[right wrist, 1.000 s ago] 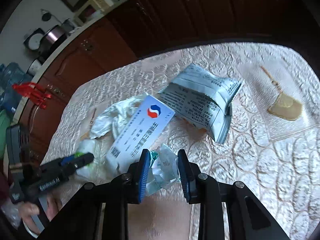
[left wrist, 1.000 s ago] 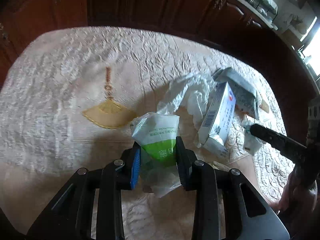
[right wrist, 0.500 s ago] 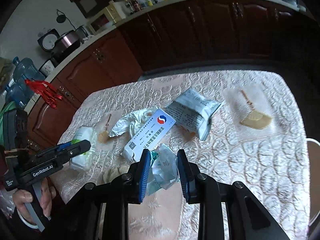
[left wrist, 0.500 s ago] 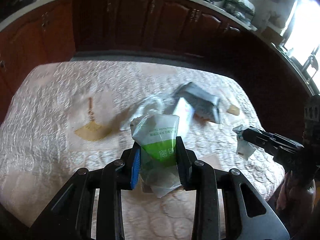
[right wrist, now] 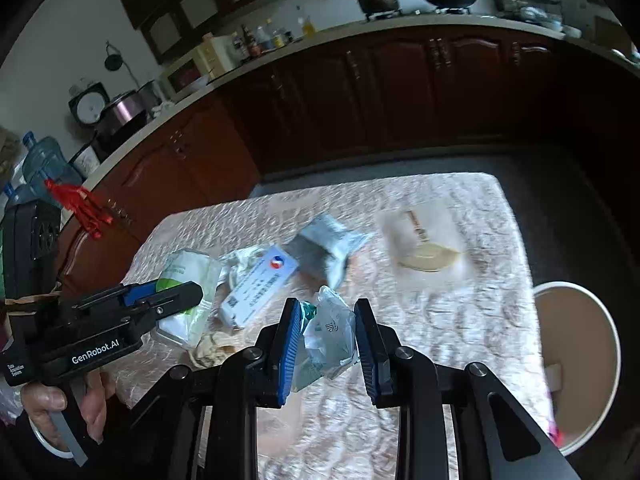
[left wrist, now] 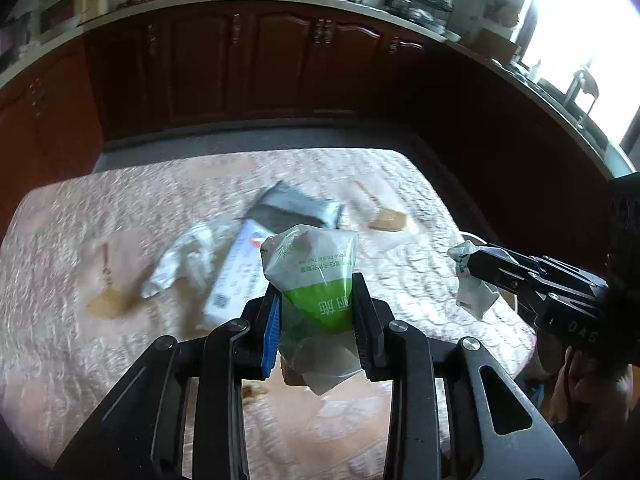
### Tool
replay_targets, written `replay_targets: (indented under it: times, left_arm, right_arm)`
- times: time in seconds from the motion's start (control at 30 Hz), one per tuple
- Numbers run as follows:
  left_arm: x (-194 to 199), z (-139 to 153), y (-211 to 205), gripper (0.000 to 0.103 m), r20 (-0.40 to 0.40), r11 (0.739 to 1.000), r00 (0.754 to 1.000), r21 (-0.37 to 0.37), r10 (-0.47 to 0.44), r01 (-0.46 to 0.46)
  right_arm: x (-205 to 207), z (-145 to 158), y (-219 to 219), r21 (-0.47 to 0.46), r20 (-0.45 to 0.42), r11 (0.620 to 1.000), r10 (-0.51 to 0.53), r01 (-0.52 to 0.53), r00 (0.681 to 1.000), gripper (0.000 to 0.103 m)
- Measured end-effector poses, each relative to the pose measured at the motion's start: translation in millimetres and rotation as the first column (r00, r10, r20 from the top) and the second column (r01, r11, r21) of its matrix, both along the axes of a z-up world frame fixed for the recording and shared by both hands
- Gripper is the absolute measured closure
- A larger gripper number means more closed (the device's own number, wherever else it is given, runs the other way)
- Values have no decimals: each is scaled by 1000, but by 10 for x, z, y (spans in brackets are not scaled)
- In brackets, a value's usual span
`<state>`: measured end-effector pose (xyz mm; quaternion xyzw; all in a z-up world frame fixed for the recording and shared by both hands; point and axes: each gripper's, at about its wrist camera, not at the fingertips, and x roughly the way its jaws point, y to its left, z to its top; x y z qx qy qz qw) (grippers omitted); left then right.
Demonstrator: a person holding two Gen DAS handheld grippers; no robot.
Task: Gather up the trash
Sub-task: 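Lift the plastic bag and clear wrapper and carry them over the bucket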
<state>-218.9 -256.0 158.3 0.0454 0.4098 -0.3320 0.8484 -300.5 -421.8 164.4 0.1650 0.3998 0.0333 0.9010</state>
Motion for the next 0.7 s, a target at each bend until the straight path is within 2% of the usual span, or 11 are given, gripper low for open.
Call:
replay_targets:
  times: [0.47,0.7]
  left_arm:
    - [-347,181,-925,74,37,985,984,3,-173,173]
    - [-426,110,-1468,74,-10,966,966,-9,-257,257]
  right_arm:
    - [-463,120,-658,-57,12,987,-153,153,988,77]
    - [-693,82,-1079,-77,-3,966,-249,248,968,77]
